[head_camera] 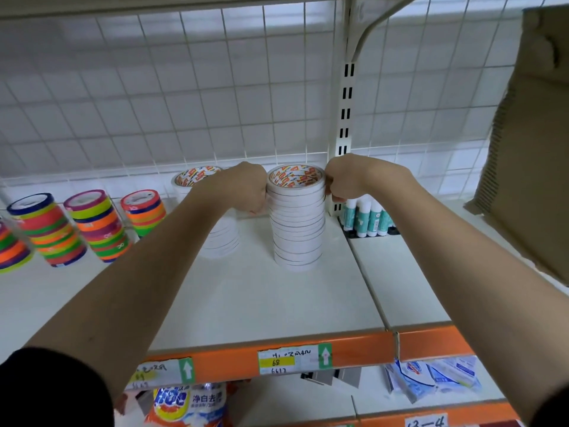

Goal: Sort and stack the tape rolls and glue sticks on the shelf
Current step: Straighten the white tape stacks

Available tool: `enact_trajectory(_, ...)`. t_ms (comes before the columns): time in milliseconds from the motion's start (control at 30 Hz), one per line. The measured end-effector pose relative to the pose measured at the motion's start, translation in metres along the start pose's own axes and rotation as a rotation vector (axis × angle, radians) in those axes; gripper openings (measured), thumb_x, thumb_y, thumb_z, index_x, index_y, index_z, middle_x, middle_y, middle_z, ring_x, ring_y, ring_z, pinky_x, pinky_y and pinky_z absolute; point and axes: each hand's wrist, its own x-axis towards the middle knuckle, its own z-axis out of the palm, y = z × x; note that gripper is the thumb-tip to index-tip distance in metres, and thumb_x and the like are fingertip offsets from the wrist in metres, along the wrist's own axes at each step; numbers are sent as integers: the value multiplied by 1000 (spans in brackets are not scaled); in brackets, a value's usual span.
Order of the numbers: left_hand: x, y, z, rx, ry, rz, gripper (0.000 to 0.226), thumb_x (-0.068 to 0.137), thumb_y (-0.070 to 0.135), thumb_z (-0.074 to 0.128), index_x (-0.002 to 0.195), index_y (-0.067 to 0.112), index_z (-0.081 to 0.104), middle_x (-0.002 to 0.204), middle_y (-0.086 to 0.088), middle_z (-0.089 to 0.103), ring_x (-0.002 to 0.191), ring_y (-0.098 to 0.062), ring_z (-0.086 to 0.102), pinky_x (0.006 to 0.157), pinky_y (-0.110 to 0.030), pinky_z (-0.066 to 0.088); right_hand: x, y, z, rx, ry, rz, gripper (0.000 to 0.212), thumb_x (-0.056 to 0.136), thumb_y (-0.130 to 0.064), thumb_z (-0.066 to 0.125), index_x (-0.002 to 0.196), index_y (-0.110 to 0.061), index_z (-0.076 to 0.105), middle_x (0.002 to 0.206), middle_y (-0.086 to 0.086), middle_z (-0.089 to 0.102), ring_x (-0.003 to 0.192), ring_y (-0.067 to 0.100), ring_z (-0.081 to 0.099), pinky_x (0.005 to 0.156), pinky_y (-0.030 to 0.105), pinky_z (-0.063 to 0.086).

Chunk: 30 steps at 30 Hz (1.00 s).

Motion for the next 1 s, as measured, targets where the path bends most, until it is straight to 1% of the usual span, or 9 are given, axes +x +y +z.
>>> enact_trajectory(100,-2,-8,4,-55,-31,-3,6,70,7,68,74,5,72,80,-9,69,80,-27,63,74,-34,51,2,3,1,17,-4,-15,17,81,4,49,83,-6,63,70,3,55,75,22,51,53,24,36)
enact_trajectory(233,-6,-5,11,-143,-28,-4,9,72,6,65,73,8,74,80,-8,72,87,-24,66,84,-39,53,5,-1,1,-19,21,-21,26,79,6,48,58,-8,49,60,4,47,55,17,43,50,24,33)
enact_trajectory(300,-6,-2,12,-170,-15,-2,11,73,5,64,74,6,75,79,-8,72,88,-23,66,85,-40,53,5,-2,1,-29,25,-19,29,79,6,47,55,-9,46,57,4,45,53,17,40,50,24,32)
enact_trajectory(400,-6,-2,11,-175,-16,-11,13,75,5,62,78,5,75,79,-6,72,90,-21,65,86,-38,52,6,2,0,-10,-3,-24,20,78,5,48,64,-6,57,66,8,55,65,24,50,54,24,37)
enact_trajectory(500,-4,-5,12,-157,-31,-19,12,73,7,63,77,6,75,80,-10,73,90,-26,66,85,-39,53,4,7,0,76,-52,-5,28,83,3,44,96,-2,68,94,9,70,90,24,63,75,28,47)
enact_trajectory(567,-2,-5,12,-148,-36,-16,12,72,6,64,77,5,74,81,-14,72,90,-29,67,85,-40,53,-1,7,2,145,-90,-14,32,86,3,39,101,-4,66,93,7,70,87,19,62,80,27,47)
enact_trajectory(700,0,-1,12,-109,-29,3,12,71,3,63,77,5,74,79,-15,72,88,-28,68,84,-41,54,-4,7,5,199,-63,-44,33,85,3,36,100,0,65,94,9,71,85,20,63,91,34,50)
enact_trajectory(867,-3,-1,13,-147,-13,-16,10,74,6,64,77,5,74,78,-12,72,88,-27,67,81,-37,53,-5,7,7,206,-49,-50,30,85,2,36,96,-3,64,87,7,68,80,17,59,83,29,48)
enact_trajectory(1000,-5,-4,15,-187,-26,-18,10,77,10,65,77,10,75,71,5,70,88,-16,65,85,-34,52,-4,10,7,178,-55,-46,30,86,1,38,98,-4,64,86,6,67,79,17,59,74,27,47)
